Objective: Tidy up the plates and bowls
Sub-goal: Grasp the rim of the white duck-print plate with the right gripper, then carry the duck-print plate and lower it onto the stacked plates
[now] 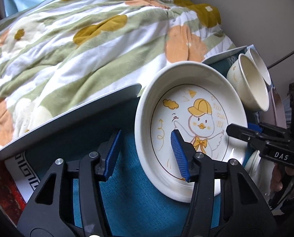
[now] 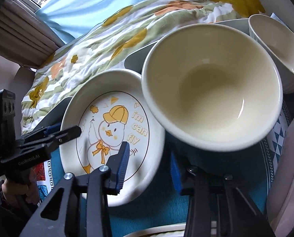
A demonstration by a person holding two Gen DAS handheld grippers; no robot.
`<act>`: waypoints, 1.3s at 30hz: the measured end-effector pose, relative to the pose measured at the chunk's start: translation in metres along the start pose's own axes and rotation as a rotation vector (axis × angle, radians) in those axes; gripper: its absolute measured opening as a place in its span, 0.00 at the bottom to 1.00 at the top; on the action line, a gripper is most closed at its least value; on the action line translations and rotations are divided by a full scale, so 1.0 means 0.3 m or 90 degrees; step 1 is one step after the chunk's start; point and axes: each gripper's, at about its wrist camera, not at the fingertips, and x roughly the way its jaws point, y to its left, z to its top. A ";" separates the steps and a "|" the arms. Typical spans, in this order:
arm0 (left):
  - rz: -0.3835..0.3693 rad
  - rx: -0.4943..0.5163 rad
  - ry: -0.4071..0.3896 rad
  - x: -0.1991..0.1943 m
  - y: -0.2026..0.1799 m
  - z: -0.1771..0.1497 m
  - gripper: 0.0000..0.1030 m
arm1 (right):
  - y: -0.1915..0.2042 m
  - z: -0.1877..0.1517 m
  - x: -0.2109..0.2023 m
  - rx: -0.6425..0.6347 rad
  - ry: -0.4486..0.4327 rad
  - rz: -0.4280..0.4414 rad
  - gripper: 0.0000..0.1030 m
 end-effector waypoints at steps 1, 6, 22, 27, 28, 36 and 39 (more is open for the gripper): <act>0.001 0.001 -0.001 -0.002 0.001 -0.001 0.47 | 0.001 0.000 0.000 -0.001 -0.001 -0.002 0.33; 0.009 0.009 -0.003 0.001 -0.003 -0.006 0.17 | 0.008 -0.010 0.001 -0.001 0.002 -0.009 0.17; 0.071 0.040 -0.029 -0.044 -0.041 -0.020 0.17 | 0.061 -0.012 -0.014 -0.041 -0.011 -0.038 0.17; 0.086 0.041 -0.049 -0.092 -0.047 -0.035 0.17 | 0.080 -0.019 -0.025 -0.067 -0.022 -0.035 0.16; 0.088 0.040 -0.052 -0.103 -0.049 -0.039 0.17 | 0.084 -0.021 -0.035 -0.073 -0.028 -0.035 0.17; 0.108 0.033 -0.110 -0.277 -0.142 -0.080 0.17 | 0.121 -0.037 -0.198 -0.152 -0.081 -0.035 0.16; 0.114 0.026 -0.134 -0.351 -0.212 -0.104 0.17 | 0.112 -0.051 -0.278 -0.173 -0.096 -0.028 0.16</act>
